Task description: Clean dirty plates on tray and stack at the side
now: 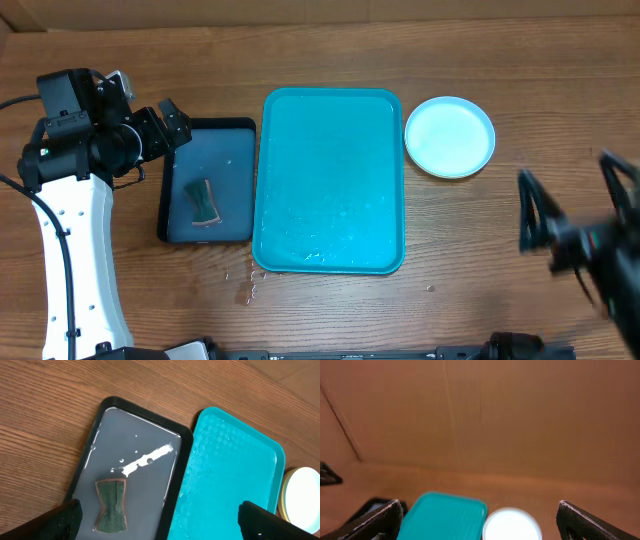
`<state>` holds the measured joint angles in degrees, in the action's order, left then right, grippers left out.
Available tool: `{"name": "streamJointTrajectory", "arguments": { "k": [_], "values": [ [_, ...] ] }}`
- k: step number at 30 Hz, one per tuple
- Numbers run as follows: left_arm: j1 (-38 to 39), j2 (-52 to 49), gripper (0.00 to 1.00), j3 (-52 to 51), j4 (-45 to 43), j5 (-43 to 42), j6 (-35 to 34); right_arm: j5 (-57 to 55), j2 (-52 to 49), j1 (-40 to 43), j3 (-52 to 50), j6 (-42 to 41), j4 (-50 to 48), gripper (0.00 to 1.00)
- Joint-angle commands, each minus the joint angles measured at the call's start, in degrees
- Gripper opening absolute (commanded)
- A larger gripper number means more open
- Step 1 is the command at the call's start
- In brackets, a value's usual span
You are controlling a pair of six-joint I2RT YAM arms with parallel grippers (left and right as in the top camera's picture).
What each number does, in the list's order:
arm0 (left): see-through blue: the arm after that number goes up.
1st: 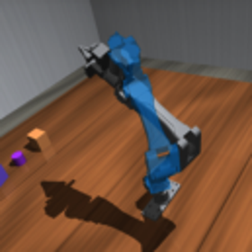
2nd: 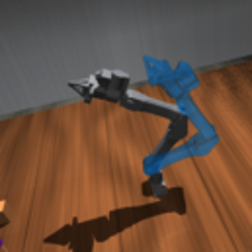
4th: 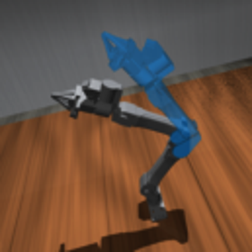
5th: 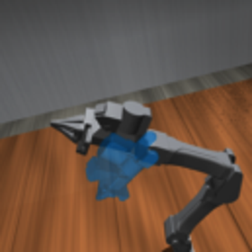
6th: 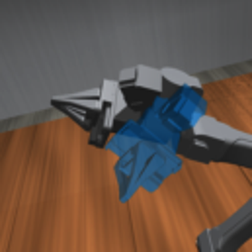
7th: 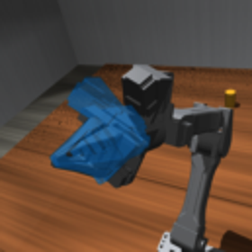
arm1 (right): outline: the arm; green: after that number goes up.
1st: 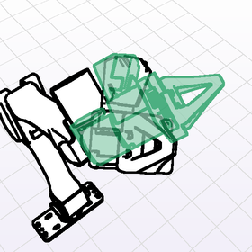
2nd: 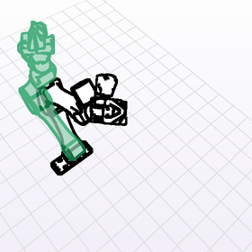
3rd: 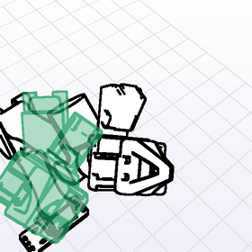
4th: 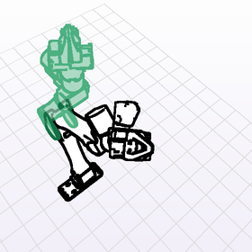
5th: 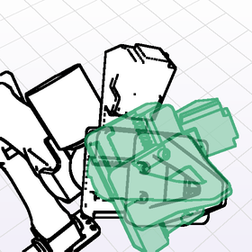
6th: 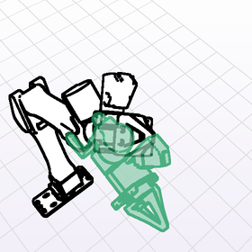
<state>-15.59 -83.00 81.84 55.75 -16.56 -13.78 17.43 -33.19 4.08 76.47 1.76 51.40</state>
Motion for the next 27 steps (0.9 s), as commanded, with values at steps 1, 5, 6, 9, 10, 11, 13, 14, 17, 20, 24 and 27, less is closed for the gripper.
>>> {"name": "streamJointTrajectory", "arguments": {
  "k": [1, 5, 6, 9, 10, 11, 13, 14, 17, 20, 24, 27],
  "values": [
    [-0.13, 0.79, 1.0, 0.55, -0.11, -0.85, -0.57, -3.02, 6.38, -2.14, 0.35, 0.44, -0.87, 1.0],
    [-0.13, 0.79, 1.0, 0.55, -0.11, -0.85, -0.57, -4.68, 12.61, -2.89, -0.68, 0.46, -3.65, 1.0],
    [-0.13, 0.79, 1.0, 0.55, -0.11, -0.85, -0.57, -5.14, 13.9, -2.89, -1.4, 0.44, -4.61, 1.0],
    [-0.13, 0.79, 1.0, 0.55, -0.11, -0.85, -0.57, -5.42, 17.51, -2.89, -5.07, 0.44, -8.74, 1.0],
    [-0.13, 0.79, 1.0, 0.55, -0.11, -0.85, -0.57, -5.38, 18.58, -2.89, -6.56, 0.33, -10.36, 1.0],
    [-0.13, 0.79, 1.0, 0.55, -0.09, -0.85, -0.57, -5.38, 19.71, -2.89, -8.55, -0.09, -12.37, 1.0],
    [-0.13, 0.79, 1.0, 0.55, -0.11, -0.85, -0.57, -5.05, 21.81, -2.89, -12.55, -0.5, -16.28, 1.0],
    [-0.15, 0.79, 1.0, 0.55, -0.11, -0.85, -0.57, -4.55, 23.04, -2.89, -15.04, -0.52, -18.84, 0.99],
    [-0.15, 0.79, 1.0, 0.55, -0.11, -0.85, -0.57, -4.28, 26.08, -3.04, -22.21, -2.23, -27.21, 1.0],
    [-0.13, 0.79, 1.0, 0.55, -0.11, -0.85, -0.57, -4.33, 28.81, -3.13, -30.1, -3.5, -37.4, 0.99],
    [-0.13, 0.79, 1.0, 0.55, -0.11, -0.85, -0.57, -4.33, 31.61, -3.43, -40.04, -3.74, -50.88, 1.0],
    [-0.13, 0.79, 1.0, 0.55, -0.11, -0.85, -0.57, -4.39, 33.03, -3.48, -48.24, -5.11, -60.85, 1.0]
  ]
}}
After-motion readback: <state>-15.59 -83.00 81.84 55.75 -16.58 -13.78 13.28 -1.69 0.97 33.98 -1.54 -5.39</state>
